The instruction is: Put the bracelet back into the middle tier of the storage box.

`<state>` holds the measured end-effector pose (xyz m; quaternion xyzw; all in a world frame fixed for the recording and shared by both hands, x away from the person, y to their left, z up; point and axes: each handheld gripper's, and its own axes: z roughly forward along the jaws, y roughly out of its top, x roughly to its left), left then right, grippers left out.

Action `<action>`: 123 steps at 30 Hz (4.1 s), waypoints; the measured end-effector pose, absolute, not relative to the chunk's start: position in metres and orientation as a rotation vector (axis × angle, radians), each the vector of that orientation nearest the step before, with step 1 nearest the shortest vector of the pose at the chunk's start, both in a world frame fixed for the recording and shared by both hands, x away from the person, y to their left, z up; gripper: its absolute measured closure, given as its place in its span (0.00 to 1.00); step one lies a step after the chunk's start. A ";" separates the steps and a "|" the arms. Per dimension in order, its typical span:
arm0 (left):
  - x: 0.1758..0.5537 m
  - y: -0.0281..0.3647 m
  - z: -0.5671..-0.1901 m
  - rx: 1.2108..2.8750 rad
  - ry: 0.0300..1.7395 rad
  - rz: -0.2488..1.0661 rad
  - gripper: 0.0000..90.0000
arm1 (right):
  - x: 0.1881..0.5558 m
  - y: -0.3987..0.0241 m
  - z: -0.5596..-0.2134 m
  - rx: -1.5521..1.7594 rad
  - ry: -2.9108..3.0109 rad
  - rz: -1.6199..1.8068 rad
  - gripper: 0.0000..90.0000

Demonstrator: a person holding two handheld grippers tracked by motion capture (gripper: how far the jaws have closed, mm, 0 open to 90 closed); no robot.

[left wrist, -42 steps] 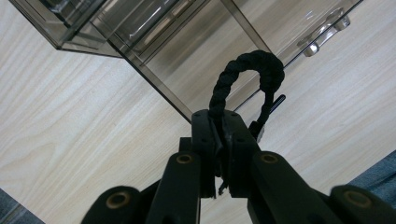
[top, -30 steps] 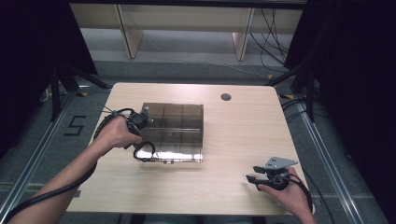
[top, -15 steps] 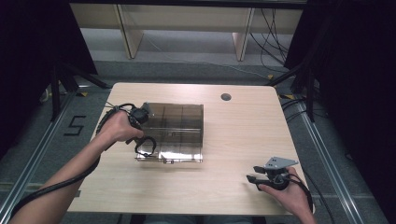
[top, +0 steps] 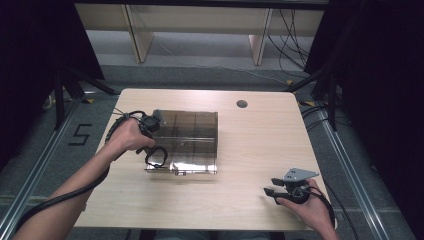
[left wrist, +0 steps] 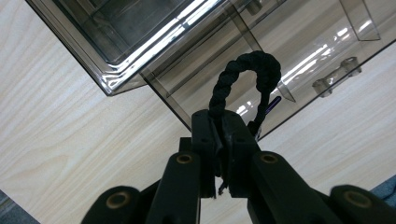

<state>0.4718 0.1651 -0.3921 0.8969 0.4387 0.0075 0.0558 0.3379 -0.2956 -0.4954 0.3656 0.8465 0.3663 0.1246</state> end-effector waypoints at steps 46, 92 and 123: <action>0.478 0.151 -0.429 2.812 1.320 0.030 0.94 | 0.339 -0.296 -0.496 1.050 2.472 1.076 0.55; 0.477 0.145 -0.441 2.906 1.217 0.091 0.92 | 0.338 -0.296 -0.497 1.061 2.473 1.063 0.55; 0.475 0.146 -0.442 2.855 1.242 0.085 0.89 | 0.338 -0.296 -0.497 1.058 2.473 1.061 0.55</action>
